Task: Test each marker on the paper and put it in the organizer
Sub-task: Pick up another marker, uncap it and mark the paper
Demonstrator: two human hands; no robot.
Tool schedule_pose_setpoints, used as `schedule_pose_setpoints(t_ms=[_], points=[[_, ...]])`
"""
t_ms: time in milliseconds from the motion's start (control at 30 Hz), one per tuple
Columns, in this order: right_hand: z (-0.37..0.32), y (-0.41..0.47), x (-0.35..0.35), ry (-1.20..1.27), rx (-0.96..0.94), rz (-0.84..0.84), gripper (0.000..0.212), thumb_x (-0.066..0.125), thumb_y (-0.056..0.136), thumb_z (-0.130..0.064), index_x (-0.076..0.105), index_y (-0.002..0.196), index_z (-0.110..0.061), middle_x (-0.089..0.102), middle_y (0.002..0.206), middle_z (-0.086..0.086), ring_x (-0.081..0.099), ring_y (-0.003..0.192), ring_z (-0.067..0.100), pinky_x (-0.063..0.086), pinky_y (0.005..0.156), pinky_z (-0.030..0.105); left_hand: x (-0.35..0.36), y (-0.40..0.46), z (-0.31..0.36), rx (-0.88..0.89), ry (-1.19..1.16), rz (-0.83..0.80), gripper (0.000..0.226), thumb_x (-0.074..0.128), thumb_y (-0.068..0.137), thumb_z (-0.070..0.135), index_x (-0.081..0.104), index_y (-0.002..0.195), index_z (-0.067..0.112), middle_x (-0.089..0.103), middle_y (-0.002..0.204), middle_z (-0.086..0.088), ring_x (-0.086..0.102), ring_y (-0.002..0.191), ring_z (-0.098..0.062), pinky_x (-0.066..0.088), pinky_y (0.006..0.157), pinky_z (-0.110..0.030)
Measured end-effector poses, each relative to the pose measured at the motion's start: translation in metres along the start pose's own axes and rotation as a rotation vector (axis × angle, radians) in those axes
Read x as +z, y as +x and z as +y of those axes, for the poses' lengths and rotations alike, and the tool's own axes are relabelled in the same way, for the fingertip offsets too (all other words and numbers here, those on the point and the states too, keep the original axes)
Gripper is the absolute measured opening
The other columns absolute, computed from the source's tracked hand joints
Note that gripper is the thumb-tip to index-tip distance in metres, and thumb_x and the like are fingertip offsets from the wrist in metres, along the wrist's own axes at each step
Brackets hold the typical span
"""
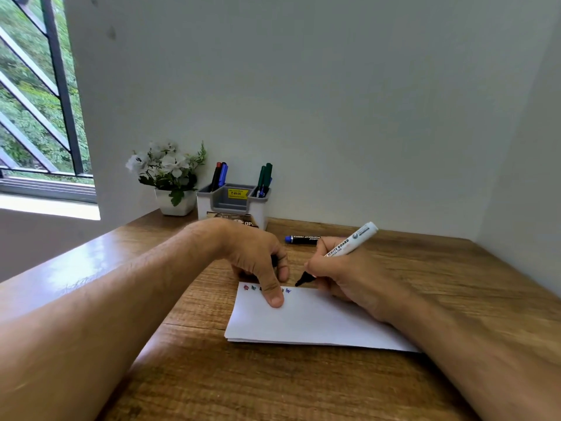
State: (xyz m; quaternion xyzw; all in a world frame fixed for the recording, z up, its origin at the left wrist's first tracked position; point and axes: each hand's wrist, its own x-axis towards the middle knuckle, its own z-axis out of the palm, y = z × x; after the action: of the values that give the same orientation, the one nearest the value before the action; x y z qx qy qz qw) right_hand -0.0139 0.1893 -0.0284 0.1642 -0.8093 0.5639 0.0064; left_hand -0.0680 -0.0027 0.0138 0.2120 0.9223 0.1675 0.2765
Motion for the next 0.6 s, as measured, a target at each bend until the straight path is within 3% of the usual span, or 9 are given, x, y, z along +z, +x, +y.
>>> schedule_pose_setpoints(t_ms=[200, 367, 600], points=[[0.0024, 0.0032, 0.0018, -0.147, 0.004, 0.003, 0.017, 0.066, 0.056, -0.038, 0.056, 0.057, -0.024, 0.059, 0.052, -0.002, 0.048, 0.050, 0.010, 0.035, 0.052, 0.030, 0.0005, 0.0008, 0.0005, -0.008, 0.010, 0.002, 0.032, 0.084, 0.074, 0.027, 0.061, 0.097, 0.025, 0.063, 0.097, 0.004, 0.061, 0.084, -0.014, 0.049, 0.062, -0.025], [0.0019, 0.0032, 0.0023, -0.184, 0.008, -0.006, 0.019, 0.062, 0.050, -0.041, 0.055, 0.056, -0.024, 0.061, 0.050, -0.001, 0.047, 0.045, 0.006, 0.036, 0.054, 0.031, 0.0010, 0.0006, 0.0014, -0.016, 0.020, -0.002, 0.033, 0.082, 0.076, 0.027, 0.060, 0.100, 0.024, 0.062, 0.102, 0.002, 0.061, 0.088, -0.016, 0.049, 0.067, -0.028], [0.0028, 0.0040, 0.0017, -0.193, 0.014, 0.006, 0.016, 0.064, 0.058, -0.038, 0.057, 0.056, -0.024, 0.064, 0.052, -0.002, 0.050, 0.050, 0.009, 0.038, 0.059, 0.034, 0.0010, -0.0012, 0.0011, -0.004, 0.012, 0.001, 0.030, 0.083, 0.075, 0.026, 0.060, 0.095, 0.026, 0.061, 0.093, 0.004, 0.060, 0.081, -0.013, 0.049, 0.062, -0.026]])
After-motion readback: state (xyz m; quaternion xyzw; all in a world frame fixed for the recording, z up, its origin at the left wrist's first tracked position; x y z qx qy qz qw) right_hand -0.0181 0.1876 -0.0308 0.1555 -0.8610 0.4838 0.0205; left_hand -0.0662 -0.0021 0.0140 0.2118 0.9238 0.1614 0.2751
